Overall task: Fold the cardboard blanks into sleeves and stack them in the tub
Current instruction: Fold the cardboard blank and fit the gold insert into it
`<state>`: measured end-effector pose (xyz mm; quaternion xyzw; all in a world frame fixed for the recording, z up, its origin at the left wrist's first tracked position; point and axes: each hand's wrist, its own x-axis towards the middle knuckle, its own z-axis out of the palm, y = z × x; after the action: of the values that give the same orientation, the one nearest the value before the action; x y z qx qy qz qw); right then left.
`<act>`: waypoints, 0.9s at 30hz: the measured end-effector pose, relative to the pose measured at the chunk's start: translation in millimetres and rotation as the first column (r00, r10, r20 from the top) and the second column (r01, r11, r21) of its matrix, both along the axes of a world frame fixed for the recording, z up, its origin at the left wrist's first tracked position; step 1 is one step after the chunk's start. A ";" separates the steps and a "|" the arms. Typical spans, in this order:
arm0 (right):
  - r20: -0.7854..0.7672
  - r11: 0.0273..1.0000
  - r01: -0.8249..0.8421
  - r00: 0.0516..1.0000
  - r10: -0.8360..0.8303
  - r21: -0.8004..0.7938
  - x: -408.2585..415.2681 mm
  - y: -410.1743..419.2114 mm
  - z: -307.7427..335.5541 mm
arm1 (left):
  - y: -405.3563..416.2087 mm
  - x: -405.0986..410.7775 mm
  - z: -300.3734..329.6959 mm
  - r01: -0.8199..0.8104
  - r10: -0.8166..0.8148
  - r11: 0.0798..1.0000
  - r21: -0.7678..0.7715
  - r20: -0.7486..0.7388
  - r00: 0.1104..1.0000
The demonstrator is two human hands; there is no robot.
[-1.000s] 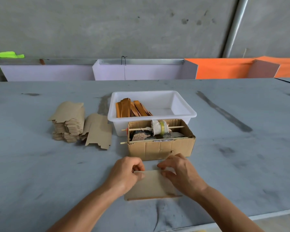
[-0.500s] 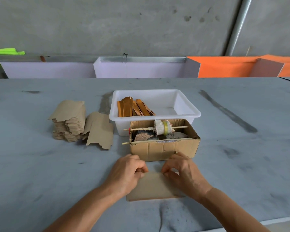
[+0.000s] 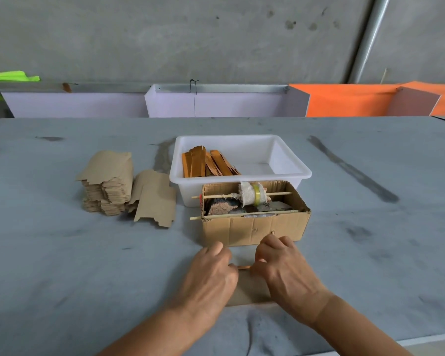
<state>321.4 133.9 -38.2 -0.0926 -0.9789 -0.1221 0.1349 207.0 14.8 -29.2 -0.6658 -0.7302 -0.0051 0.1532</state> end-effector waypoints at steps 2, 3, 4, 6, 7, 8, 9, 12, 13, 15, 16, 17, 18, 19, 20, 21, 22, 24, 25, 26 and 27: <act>-0.008 0.999 0.031 0.999 -0.031 -0.019 1.2 -3.4 -1.0 | -0.5 3.9 -1.2 -0.038 0.038 0.999 0.027 -0.001 0.999; -0.014 0.998 0.047 0.999 -0.048 -0.033 1.8 -5.2 -1.7 | -0.4 5.4 -2.8 -0.051 0.051 0.998 0.039 -0.016 0.999; -0.024 0.997 0.060 0.998 -0.061 -0.047 2.3 -6.6 -2.7 | 0.3 6.6 -5.8 -0.047 0.047 0.998 0.044 -0.022 0.999; -0.050 0.994 0.065 0.996 -0.069 -0.084 2.7 -8.9 -4.9 | -1.0 9.2 -11.0 -0.061 0.062 0.998 0.017 -0.008 0.998; -0.057 0.993 0.063 0.996 -0.069 -0.100 2.6 -9.8 -5.7 | -2.0 8.6 -13.0 -0.074 0.074 0.997 0.013 0.010 0.997; -0.062 0.993 0.061 0.996 -0.068 -0.105 2.5 -10.6 -6.6 | -2.3 8.4 -14.5 -0.082 0.081 0.997 0.018 0.021 0.996; -0.065 0.993 0.061 0.996 -0.068 -0.102 2.5 -11.0 -7.3 | -3.0 8.7 -14.1 -0.092 0.091 0.996 0.020 0.029 0.995; -0.072 0.994 0.078 0.994 -0.084 -0.080 3.0 -10.0 -9.9 | -4.4 7.8 -16.7 -0.093 0.093 0.996 0.018 0.002 0.996; -0.086 0.993 0.086 0.992 -0.093 -0.077 3.9 -8.7 -11.1 | -6.0 6.7 -17.1 -0.089 0.089 0.995 0.043 -0.006 0.996; -0.122 0.991 0.104 0.986 -0.114 -0.084 7.7 -4.5 -12.9 | -10.4 1.1 -18.9 -0.074 0.078 0.988 0.132 -0.020 0.997; -0.141 0.989 0.113 0.982 -0.125 -0.094 10.5 -1.8 -13.5 | -12.6 -2.0 -19.6 -0.082 0.087 0.983 0.162 -0.021 0.996; -0.160 0.986 0.121 0.977 -0.138 -0.112 13.6 1.1 -14.0 | -15.1 -4.7 -19.7 -0.099 0.101 0.981 0.169 0.000 0.995; -0.182 0.983 0.128 0.972 -0.151 -0.134 16.8 3.9 -14.8 | -17.4 -6.7 -18.2 -0.119 0.116 0.980 0.160 0.033 0.993; -0.204 0.977 0.135 0.965 -0.168 -0.163 19.0 5.9 -15.5 | -18.5 -8.0 -18.0 -0.124 0.118 0.979 0.161 0.042 0.992; -0.222 0.969 0.143 0.957 -0.187 -0.199 20.7 6.6 -16.6 | -20.5 -7.9 -16.8 -0.124 0.116 0.981 0.152 0.060 0.991; -0.235 0.958 0.151 0.949 -0.208 -0.242 21.5 6.0 -17.3 | -22.3 -6.7 -16.0 -0.123 0.113 0.984 0.130 0.083 0.990; -0.240 0.946 0.157 0.944 -0.228 -0.283 21.5 4.2 -18.8 | -23.6 -6.5 -16.3 -0.122 0.107 0.986 0.110 0.131 0.986; -0.232 0.916 0.169 0.936 -0.265 -0.364 22.0 0.1 -22.4 | -27.6 -8.0 -19.2 -0.135 0.110 0.988 0.077 0.262 0.959; -0.226 0.894 0.174 0.932 -0.285 -0.412 22.2 -0.6 -22.7 | -28.6 -10.2 -19.0 -0.160 0.135 0.985 0.072 0.270 0.953; -0.215 0.869 0.180 0.927 -0.306 -0.461 22.2 0.0 -22.3 | -29.3 -12.8 -19.5 -0.188 0.169 0.982 0.037 0.293 0.941; -0.204 0.847 0.184 0.925 -0.320 -0.499 22.5 1.7 -22.7 | -31.7 -16.3 -22.0 -0.211 0.188 0.977 0.033 0.337 0.922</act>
<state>343.8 135.6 -60.9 -0.2677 -0.9289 0.1166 0.2276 190.7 -16.9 -51.2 -0.5718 -0.8090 -0.1267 0.0504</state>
